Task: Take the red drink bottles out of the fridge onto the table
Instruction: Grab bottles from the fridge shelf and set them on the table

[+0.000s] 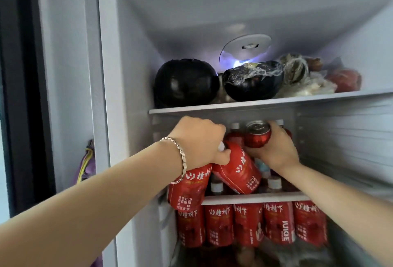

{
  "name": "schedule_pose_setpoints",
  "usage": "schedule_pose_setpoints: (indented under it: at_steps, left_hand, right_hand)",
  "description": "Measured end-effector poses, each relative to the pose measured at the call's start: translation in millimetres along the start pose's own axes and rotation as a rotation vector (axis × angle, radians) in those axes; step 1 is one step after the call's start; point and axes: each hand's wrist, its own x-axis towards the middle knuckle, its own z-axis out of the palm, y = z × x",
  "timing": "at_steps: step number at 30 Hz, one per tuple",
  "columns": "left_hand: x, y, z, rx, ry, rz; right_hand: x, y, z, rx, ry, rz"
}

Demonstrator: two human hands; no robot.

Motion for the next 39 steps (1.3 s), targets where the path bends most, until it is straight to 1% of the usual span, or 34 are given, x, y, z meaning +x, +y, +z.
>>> schedule_pose_setpoints:
  at_steps: [3, 8, 13, 15, 18, 21, 26, 28, 30, 32, 34, 37, 39]
  left_hand:
    - [-5, 9, -4, 0.047, 0.027, 0.051]
    - [-27, 12, -20, -0.025, 0.022, -0.035]
    - [-61, 26, -58, 0.017, 0.034, -0.141]
    - [-81, 32, -75, 0.006, -0.025, -0.212]
    - [-119, 46, -91, -0.048, -0.175, -0.324]
    - [-171, 62, -95, -0.071, -0.360, -0.452]
    - [-273, 87, -107, -0.053, -0.616, -0.652]
    - [-311, 97, -119, -0.005, -0.684, -0.711]
    - [-364, 109, -141, 0.068, -0.765, -0.783]
    - [-415, 121, -165, 0.131, -0.798, -0.856]
    - [-470, 136, -196, 0.183, -0.847, -0.965]
    - [-529, 157, -239, 0.218, -0.896, -1.091]
    - [-578, 176, -279, 0.275, -0.938, -1.201]
  right_hand:
    - [-15, 0, -18, -0.063, 0.013, 0.004]
    - [-38, -6, -44, -0.136, -0.037, -0.078]
    - [-58, -19, -54, -0.023, -0.062, -0.147]
    - [-70, -29, -53, 0.018, -0.096, -0.187]
    - [-97, -43, -49, 0.070, -0.221, -0.270]
    - [-140, -57, -38, 0.070, -0.422, -0.318]
    - [-226, -91, -19, 0.125, -0.716, -0.449]
    - [-262, -107, -13, 0.156, -0.813, -0.498]
    - [-311, -132, -11, 0.207, -0.929, -0.591]
    - [-357, -157, -15, 0.261, -1.027, -0.665]
    - [-408, -191, -25, 0.321, -1.130, -0.771]
    - [-469, -228, -41, 0.418, -1.219, -0.857]
    - [-522, -261, -61, 0.473, -1.279, -0.956]
